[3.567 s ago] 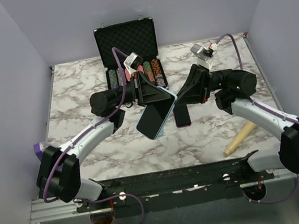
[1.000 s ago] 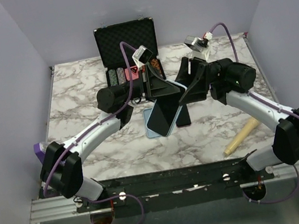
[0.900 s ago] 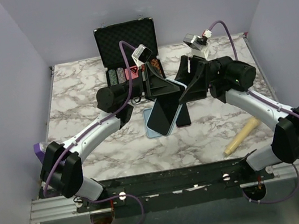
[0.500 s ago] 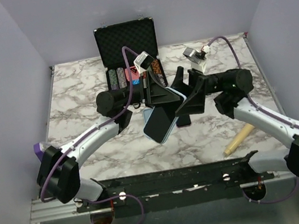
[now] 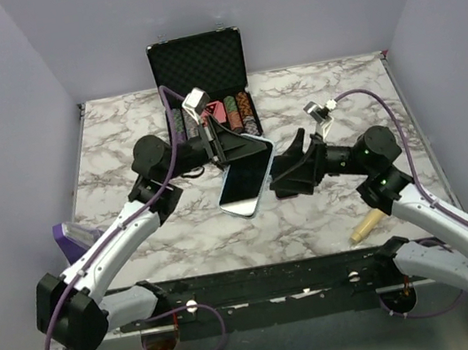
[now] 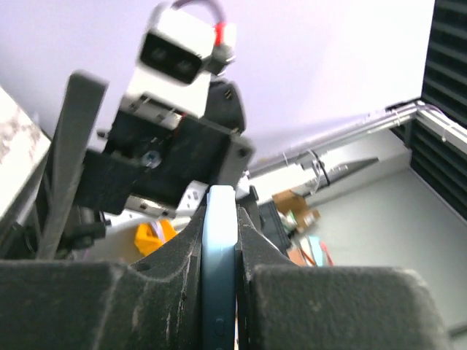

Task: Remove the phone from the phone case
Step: Remove the phone case from the phone.

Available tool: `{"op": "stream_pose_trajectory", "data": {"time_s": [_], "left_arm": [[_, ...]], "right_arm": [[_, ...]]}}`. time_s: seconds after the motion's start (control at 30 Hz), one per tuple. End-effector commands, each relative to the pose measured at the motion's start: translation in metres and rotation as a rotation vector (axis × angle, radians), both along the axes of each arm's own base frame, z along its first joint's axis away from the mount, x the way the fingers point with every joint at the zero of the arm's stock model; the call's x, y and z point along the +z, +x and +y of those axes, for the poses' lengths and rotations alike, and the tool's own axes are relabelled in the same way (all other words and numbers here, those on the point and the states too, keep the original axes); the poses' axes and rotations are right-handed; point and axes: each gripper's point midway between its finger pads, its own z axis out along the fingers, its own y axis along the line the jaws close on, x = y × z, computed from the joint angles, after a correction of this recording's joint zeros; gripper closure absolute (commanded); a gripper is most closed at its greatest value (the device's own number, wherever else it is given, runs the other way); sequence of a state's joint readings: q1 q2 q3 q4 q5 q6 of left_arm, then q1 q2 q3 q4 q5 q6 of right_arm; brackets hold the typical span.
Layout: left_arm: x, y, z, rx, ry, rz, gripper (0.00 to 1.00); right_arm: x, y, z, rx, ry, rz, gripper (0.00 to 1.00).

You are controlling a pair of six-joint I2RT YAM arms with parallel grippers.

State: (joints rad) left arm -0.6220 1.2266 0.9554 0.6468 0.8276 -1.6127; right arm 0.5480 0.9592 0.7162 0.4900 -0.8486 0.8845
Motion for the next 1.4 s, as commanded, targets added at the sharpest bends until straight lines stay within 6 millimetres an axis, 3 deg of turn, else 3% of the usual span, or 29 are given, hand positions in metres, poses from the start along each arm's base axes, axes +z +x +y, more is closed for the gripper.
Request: {"op": "stream_pose_trajectory", "data": {"time_s": [0.0,0.07,0.17,0.33,0.4,0.53,0.7,0.93,1.17,1.37], "left_arm": [[0.04,0.018,0.023,0.236,-0.047,-0.07,1.0],[0.041,0.021,0.025,0.257,-0.055,-0.063,1.0],[0.042,0.025,0.025,0.271,-0.063,-0.059,1.0],[0.039,0.037,0.025,0.308,-0.051,-0.043,1.0],[0.037,0.041,0.024,0.314,-0.049,-0.034,1.0],[0.034,0.044,0.021,0.294,-0.071,-0.01,1.0],[0.032,0.045,0.021,0.295,-0.067,-0.007,1.0],[0.038,0.038,0.023,0.27,-0.09,-0.012,1.0],[0.04,0.032,0.025,0.225,-0.145,0.021,1.0],[0.049,0.018,0.029,0.118,-0.263,0.098,1.0]], "right_arm": [[-0.027,0.001,-0.004,-0.032,-0.02,0.104,0.0],[-0.02,-0.003,-0.001,-0.027,0.006,0.1,0.03],[-0.017,-0.003,0.002,-0.021,0.001,0.107,0.16],[0.003,-0.025,0.017,0.056,0.056,0.078,0.22],[0.006,-0.035,0.027,0.091,0.063,0.069,0.35],[0.011,-0.042,0.035,0.112,0.076,0.055,0.48],[0.023,-0.046,0.029,0.103,0.102,0.03,0.48],[0.026,-0.041,0.03,0.079,0.098,0.027,0.5],[0.019,-0.034,0.036,0.075,0.082,0.039,0.73],[0.0,-0.012,0.038,-0.049,0.002,0.062,0.78]]}}
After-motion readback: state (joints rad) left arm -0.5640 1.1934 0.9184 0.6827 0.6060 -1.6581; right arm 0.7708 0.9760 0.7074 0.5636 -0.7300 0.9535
